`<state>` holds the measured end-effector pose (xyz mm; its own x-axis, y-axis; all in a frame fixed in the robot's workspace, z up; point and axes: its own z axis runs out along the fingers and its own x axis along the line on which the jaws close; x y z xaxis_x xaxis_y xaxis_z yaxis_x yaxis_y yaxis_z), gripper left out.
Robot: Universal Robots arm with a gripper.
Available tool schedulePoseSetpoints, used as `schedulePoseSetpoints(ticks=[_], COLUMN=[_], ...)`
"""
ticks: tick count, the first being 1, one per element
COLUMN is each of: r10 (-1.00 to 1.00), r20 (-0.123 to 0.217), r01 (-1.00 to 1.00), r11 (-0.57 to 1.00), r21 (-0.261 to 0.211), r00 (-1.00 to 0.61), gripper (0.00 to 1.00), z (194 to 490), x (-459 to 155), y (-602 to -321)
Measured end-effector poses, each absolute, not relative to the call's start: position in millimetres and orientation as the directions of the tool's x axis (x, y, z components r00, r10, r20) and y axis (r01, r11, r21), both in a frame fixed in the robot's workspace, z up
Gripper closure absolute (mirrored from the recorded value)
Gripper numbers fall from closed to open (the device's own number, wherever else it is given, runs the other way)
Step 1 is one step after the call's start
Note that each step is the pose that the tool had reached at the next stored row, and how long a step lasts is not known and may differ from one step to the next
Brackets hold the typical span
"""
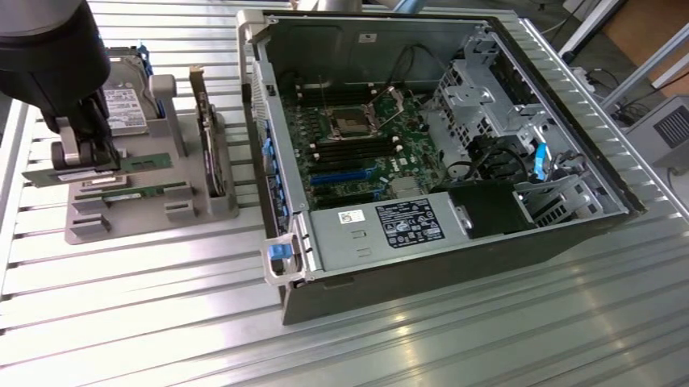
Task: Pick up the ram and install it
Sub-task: 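Pick up the ram and move it above insertion slot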
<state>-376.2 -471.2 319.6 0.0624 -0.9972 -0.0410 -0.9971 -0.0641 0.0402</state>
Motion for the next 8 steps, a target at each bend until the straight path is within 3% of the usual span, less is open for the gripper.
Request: schedulePoseSetpoints(ticks=[8], r10=[-0.997], r20=[-0.041], r01=[-0.997], r11=[-0.064], r21=[0.04], r00=[0.062], gripper=[0.88], z=[328.2], x=[-376.2], y=[-471.1])
